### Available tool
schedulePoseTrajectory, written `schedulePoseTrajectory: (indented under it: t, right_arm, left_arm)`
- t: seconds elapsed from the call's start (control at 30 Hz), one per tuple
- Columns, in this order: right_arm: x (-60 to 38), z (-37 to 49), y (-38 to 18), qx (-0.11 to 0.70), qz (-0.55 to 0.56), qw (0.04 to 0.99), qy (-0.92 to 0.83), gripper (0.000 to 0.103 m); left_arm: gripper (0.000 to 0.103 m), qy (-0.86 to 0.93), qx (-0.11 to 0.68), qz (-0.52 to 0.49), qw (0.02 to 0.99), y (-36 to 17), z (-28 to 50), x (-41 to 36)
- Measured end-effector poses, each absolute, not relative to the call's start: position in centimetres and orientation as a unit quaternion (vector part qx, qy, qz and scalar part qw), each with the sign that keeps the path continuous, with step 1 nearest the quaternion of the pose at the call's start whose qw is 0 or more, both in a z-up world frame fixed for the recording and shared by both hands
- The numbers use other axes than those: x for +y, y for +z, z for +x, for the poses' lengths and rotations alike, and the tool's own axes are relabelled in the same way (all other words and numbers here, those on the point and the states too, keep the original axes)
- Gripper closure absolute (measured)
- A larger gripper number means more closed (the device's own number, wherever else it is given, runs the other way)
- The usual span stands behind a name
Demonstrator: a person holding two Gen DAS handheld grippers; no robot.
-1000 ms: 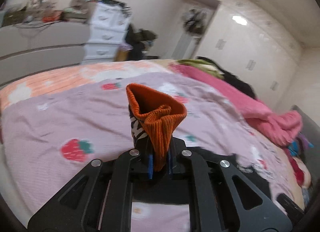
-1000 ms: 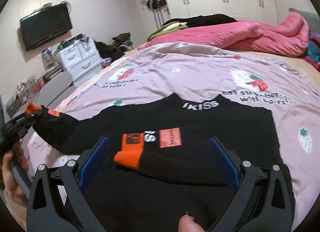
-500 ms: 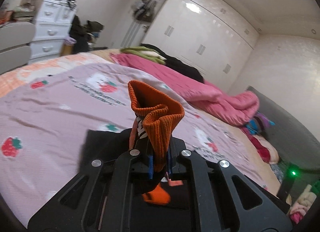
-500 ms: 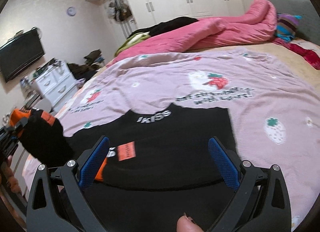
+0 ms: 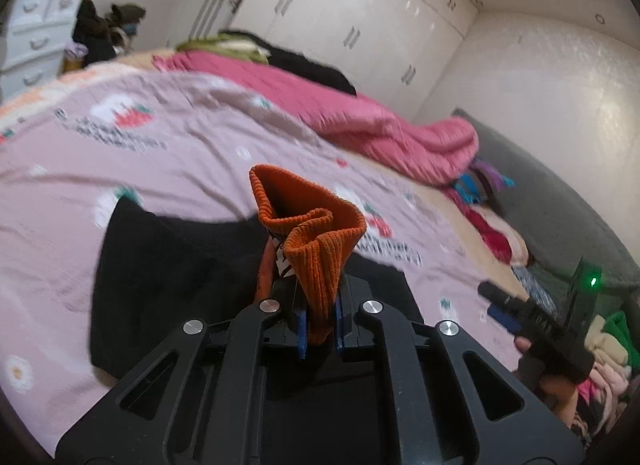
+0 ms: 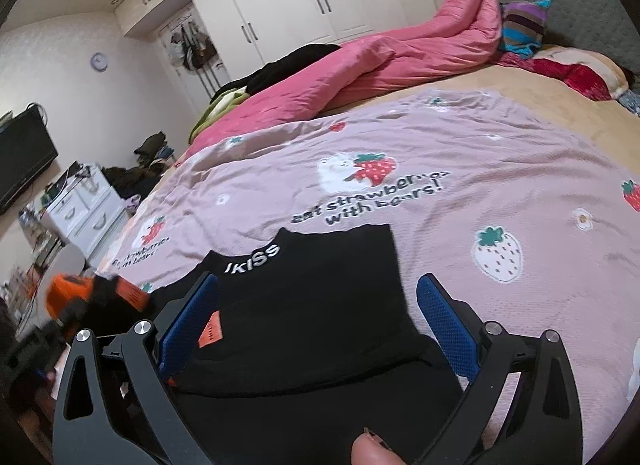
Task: Fold small clothes
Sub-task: 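Carry the cuff with the left gripper across the sweatshirt toward the right gripper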
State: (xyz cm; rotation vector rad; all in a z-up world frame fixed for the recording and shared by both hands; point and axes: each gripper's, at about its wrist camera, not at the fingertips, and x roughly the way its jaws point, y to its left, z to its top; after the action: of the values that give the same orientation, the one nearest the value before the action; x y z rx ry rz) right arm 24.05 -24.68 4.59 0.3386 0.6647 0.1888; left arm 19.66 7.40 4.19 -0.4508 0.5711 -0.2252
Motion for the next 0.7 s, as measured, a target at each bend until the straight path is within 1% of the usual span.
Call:
schedulePoseTrajectory:
  t: [0.2, 0.43, 0.5, 0.53, 0.57, 0.6, 0.63, 0.67, 0.7]
  right_arm:
    - [-26.0, 24.3, 4.1, 0.328, 0.180, 0.924, 0.081, 0.005]
    - [-26.0, 24.6, 3.5, 0.337, 0.179, 0.921, 0.078, 0.005]
    - [-25.9, 24.8, 3.3, 0.340, 0.176, 0.920, 0.078, 0.005]
    - [-25.9, 24.9, 3.2, 0.342, 0.175, 0.920, 0.079, 0.005]
    - [-25.7, 25.0, 3.0, 0.345, 0.172, 0.919, 0.079, 0.005]
    - [-25.7, 25.0, 3.0, 0.347, 0.170, 0.919, 0.080, 0.005]
    - [-25.6, 25.1, 2.8, 0.350, 0.168, 0.918, 0.082, 0.005]
    - [-25.4, 25.2, 2.7, 0.354, 0.164, 0.917, 0.085, 0.005]
    - [-25.2, 25.3, 2.5, 0.357, 0.160, 0.916, 0.088, 0.005]
  left_arm:
    - [0.100, -0.140, 0.334, -0.198, 0.911, 0.3, 22.0, 4.4]
    - [0.098, -0.177, 0.376, -0.149, 0.897, -2.2, 22.6, 0.8]
    - [0.089, -0.190, 0.388, -0.132, 0.892, -2.6, 22.5, -0.2]
    - [0.087, -0.194, 0.391, -0.127, 0.891, -2.7, 22.5, -0.5]
    - [0.080, -0.197, 0.393, -0.122, 0.890, -2.7, 22.4, -0.8]
    - [0.071, -0.204, 0.394, -0.116, 0.889, -2.7, 22.2, -1.0]
    - [0.066, -0.207, 0.393, -0.113, 0.889, -2.6, 22.1, -1.1]
    - [0.058, -0.210, 0.389, -0.111, 0.890, -2.3, 22.0, -1.0]
    - [0.057, -0.213, 0.387, -0.110, 0.890, -2.1, 21.9, -0.7]
